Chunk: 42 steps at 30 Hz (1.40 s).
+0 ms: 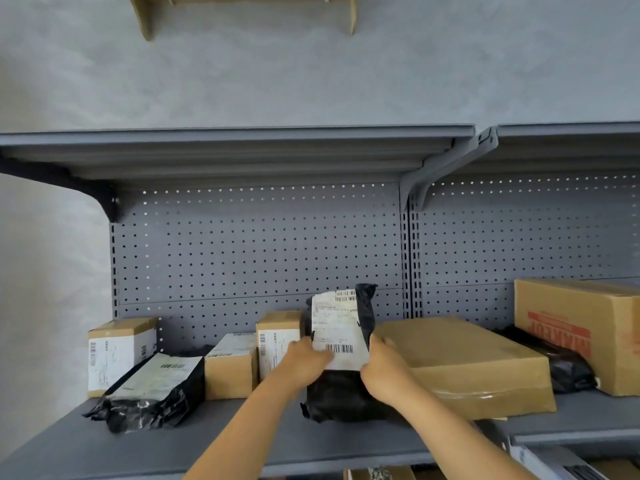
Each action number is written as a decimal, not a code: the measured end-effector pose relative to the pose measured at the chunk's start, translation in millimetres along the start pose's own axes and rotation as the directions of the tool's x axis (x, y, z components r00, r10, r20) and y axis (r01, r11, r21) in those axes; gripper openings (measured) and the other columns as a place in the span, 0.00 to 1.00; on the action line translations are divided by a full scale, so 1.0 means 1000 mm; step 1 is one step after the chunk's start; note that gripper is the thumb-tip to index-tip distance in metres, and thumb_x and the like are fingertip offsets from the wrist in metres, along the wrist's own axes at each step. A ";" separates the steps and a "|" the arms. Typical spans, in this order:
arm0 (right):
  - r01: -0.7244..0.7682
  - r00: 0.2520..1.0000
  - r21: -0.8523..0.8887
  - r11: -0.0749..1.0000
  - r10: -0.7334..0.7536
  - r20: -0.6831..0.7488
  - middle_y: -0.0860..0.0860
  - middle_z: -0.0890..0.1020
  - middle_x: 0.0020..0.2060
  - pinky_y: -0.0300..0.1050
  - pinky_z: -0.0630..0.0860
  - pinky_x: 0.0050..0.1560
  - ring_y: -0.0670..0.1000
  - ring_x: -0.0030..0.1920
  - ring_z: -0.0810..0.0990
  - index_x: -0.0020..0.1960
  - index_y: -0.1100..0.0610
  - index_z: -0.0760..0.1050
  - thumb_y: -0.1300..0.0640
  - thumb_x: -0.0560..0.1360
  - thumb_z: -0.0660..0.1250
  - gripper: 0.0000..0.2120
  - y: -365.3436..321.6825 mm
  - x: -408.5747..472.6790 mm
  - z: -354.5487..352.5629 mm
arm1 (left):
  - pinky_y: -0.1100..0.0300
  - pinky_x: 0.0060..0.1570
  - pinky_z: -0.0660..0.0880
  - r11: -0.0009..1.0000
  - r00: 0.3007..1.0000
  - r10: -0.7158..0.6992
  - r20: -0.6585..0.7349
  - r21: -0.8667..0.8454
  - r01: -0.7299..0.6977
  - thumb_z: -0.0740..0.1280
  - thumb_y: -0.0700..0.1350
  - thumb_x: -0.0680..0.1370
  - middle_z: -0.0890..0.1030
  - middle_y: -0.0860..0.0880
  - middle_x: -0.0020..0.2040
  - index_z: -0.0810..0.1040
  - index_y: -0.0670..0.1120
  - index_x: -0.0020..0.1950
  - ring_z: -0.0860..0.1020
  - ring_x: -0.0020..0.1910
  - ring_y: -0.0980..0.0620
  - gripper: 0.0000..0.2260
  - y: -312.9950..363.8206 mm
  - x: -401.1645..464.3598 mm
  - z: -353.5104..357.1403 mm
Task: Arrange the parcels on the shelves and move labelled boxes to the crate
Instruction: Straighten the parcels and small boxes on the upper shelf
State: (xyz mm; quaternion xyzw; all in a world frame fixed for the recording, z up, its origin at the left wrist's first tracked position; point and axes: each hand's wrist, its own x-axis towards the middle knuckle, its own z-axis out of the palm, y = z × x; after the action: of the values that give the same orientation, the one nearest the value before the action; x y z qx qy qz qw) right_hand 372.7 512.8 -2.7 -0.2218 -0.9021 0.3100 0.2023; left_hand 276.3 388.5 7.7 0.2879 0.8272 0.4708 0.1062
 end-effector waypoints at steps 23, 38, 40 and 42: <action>0.133 0.977 -0.174 0.976 -0.100 0.188 0.56 0.72 0.68 0.40 0.69 0.53 0.54 0.62 0.74 0.75 0.56 0.63 0.55 0.79 0.65 0.26 -0.014 0.066 0.020 | 0.57 0.41 0.72 0.664 0.988 0.150 0.026 0.738 -0.121 0.65 0.54 0.77 0.77 0.47 0.46 0.77 0.45 0.52 0.79 0.48 0.46 0.13 -0.014 0.070 -0.007; 0.164 0.983 -0.253 0.953 -0.178 -0.035 0.53 0.69 0.72 0.48 0.71 0.65 0.54 0.68 0.72 0.74 0.53 0.65 0.52 0.80 0.62 0.23 0.099 0.055 -0.127 | 0.59 0.37 0.67 0.875 0.999 0.034 0.008 0.483 -0.033 0.58 0.58 0.82 0.74 0.45 0.38 0.72 0.43 0.41 0.72 0.37 0.48 0.20 0.051 0.055 0.076; 0.065 0.997 -0.293 0.954 -0.077 -0.030 0.54 0.71 0.70 0.49 0.72 0.64 0.55 0.66 0.73 0.74 0.54 0.65 0.49 0.80 0.62 0.24 0.132 0.054 -0.150 | 0.59 0.38 0.71 0.898 0.999 -0.034 0.006 0.439 0.028 0.58 0.58 0.82 0.77 0.44 0.39 0.73 0.42 0.41 0.75 0.37 0.48 0.21 0.057 0.053 0.087; -0.038 0.999 -0.326 0.945 0.033 -0.022 0.55 0.74 0.66 0.48 0.74 0.59 0.55 0.63 0.75 0.72 0.56 0.66 0.46 0.79 0.61 0.25 0.160 0.051 -0.168 | 0.61 0.36 0.73 0.906 0.995 -0.102 0.000 0.412 0.093 0.58 0.59 0.81 0.78 0.46 0.37 0.72 0.44 0.40 0.76 0.36 0.50 0.20 0.064 0.048 0.096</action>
State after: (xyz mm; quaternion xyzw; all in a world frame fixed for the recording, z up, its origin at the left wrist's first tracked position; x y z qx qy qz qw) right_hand 459.5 732.1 27.0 -0.2708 -0.9352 0.1584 0.1645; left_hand 304.1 510.0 14.7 0.2674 0.9198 0.2769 0.0756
